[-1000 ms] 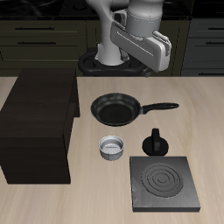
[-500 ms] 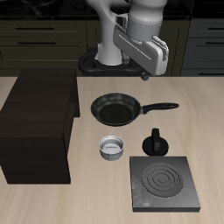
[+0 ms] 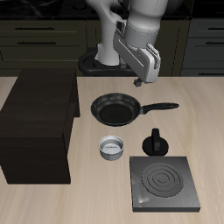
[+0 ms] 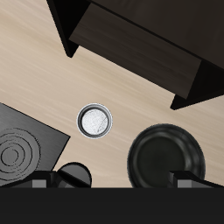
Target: Place the ramekin on the bottom layer of the wooden shelf
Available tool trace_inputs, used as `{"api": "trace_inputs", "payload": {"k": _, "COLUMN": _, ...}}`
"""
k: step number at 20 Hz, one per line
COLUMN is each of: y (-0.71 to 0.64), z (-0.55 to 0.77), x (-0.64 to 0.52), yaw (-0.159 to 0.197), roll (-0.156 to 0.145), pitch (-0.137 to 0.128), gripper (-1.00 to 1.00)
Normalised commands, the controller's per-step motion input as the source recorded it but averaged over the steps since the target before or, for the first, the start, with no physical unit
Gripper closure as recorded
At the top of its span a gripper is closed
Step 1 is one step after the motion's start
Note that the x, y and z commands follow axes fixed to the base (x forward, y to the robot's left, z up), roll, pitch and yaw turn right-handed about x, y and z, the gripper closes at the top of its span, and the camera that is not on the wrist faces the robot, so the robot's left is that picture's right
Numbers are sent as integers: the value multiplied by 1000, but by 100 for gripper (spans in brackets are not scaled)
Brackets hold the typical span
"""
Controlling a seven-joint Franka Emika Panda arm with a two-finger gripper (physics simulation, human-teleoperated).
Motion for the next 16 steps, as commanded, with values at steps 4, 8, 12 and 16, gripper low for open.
{"api": "trace_inputs", "payload": {"k": 4, "y": -107, "z": -195, "x": -65, "yaw": -132, "roll": -29, "pitch": 22, "gripper": -100}}
{"api": "trace_inputs", "payload": {"k": 8, "y": 51, "z": -91, "x": -162, "yaw": 17, "roll": -76, "pitch": -41, "gripper": -100}}
{"api": "trace_inputs", "payload": {"k": 12, "y": 65, "z": -85, "x": -107, "yaw": -35, "roll": 18, "pitch": -3, "gripper": -100}}
{"api": "trace_inputs", "payload": {"k": 16, "y": 164, "z": 5, "x": -168, "yaw": 36, "roll": -11, "pitch": -65, "gripper": -100}}
